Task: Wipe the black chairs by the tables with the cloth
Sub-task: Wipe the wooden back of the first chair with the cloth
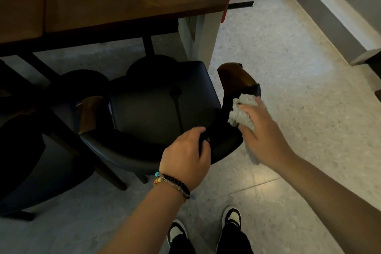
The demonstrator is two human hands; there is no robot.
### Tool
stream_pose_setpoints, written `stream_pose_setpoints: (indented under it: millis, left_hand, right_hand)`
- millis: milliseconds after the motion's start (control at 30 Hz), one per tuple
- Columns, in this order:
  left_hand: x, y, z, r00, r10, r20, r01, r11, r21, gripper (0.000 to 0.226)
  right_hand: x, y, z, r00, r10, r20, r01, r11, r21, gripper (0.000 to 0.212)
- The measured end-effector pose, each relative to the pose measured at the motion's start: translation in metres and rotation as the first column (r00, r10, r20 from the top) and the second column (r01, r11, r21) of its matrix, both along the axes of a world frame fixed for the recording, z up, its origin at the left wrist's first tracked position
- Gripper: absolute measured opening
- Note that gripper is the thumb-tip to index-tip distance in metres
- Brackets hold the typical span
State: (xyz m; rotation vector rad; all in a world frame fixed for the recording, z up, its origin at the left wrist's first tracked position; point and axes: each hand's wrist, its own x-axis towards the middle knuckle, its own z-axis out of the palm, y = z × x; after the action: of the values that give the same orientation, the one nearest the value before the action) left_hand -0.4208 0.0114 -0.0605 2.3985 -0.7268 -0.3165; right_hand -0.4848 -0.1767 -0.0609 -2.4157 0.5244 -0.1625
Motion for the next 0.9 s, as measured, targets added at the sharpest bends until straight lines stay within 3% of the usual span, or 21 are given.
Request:
stream_pose_setpoints:
  millis: [100,200,333,467,600,733,900]
  left_hand:
    - [0.018,0.016,0.001,1.000,0.022,0.007,-0.022,1.000,0.005,0.037]
    - [0.038,0.045,-0.005,0.980,-0.178,0.093,0.158,0.970,0.187,0.037]
    - [0.046,0.054,-0.012,0.973,-0.222,0.066,0.199,0.947,0.252,0.050]
    - [0.043,0.051,-0.014,0.986,-0.109,0.127,0.079,0.973,0.217,0.044]
    - [0.037,0.054,-0.009,0.975,-0.025,0.223,0.002,0.995,0.099,0.031]
    - [0.034,0.054,-0.008,0.963,0.016,0.271,-0.016,1.000,-0.004,0.031]
    - [0.031,0.056,-0.008,0.953,0.089,0.289,-0.075,0.995,-0.060,0.040]
  right_hand:
    - [-0.017,0.007,-0.002,0.999,0.039,-0.011,-0.039,0.999,0.009,0.047]
    - [-0.002,-0.023,0.003,1.000,0.015,-0.021,-0.016,0.999,-0.051,0.047]
    - [0.016,-0.044,-0.004,0.991,-0.049,0.124,0.043,0.998,0.050,0.039]
    - [0.004,-0.006,-0.013,0.975,0.063,0.215,-0.073,0.996,0.042,0.029]
    - [-0.012,0.009,-0.013,0.932,0.294,0.212,-0.273,0.954,-0.123,0.037]
    - [0.006,-0.024,-0.003,0.973,0.217,0.080,-0.203,0.967,-0.156,0.051]
    - [0.005,0.006,-0.003,0.960,0.248,0.126,-0.217,0.951,-0.219,0.045]
